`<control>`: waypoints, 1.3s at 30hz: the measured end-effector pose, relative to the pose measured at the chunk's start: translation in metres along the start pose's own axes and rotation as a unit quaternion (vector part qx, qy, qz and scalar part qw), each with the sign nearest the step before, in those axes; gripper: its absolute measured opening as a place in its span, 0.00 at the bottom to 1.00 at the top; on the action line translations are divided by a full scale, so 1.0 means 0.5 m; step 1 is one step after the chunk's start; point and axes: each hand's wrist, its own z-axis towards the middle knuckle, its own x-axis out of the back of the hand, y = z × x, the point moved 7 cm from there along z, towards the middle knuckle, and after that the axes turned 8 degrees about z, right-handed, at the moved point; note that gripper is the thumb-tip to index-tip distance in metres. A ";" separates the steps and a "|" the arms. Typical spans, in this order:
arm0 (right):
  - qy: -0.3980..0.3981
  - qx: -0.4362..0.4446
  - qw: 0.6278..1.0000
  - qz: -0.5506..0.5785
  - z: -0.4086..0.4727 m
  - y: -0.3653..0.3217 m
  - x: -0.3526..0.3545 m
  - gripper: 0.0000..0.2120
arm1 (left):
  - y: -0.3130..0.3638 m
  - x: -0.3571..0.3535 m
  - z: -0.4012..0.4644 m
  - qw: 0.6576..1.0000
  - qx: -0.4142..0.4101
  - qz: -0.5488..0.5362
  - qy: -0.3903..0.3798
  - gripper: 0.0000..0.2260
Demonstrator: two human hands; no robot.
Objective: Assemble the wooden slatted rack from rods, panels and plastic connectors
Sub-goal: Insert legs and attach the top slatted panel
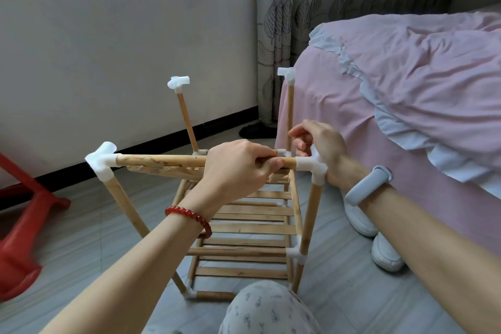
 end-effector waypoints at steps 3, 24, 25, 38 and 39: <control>0.045 0.080 0.985 -0.146 -0.008 -0.038 0.006 0.16 | 0.005 0.003 0.000 1.000 -0.012 0.021 -0.002 0.13; -0.078 0.429 0.676 -0.594 -0.116 -0.014 -0.204 0.21 | -0.242 0.147 -0.177 0.985 0.095 0.144 -0.024 0.19; -0.104 0.423 0.672 -0.599 -0.099 -0.013 -0.190 0.21 | -0.220 0.150 -0.184 0.988 0.079 0.131 -0.026 0.17; -0.141 0.083 0.782 -0.601 0.072 -0.070 -0.109 0.20 | 0.012 0.021 -0.043 0.962 0.093 -0.206 -0.154 0.14; -0.141 0.095 0.777 -0.605 0.062 -0.080 -0.116 0.19 | 0.013 0.019 -0.034 0.970 0.092 -0.178 -0.141 0.14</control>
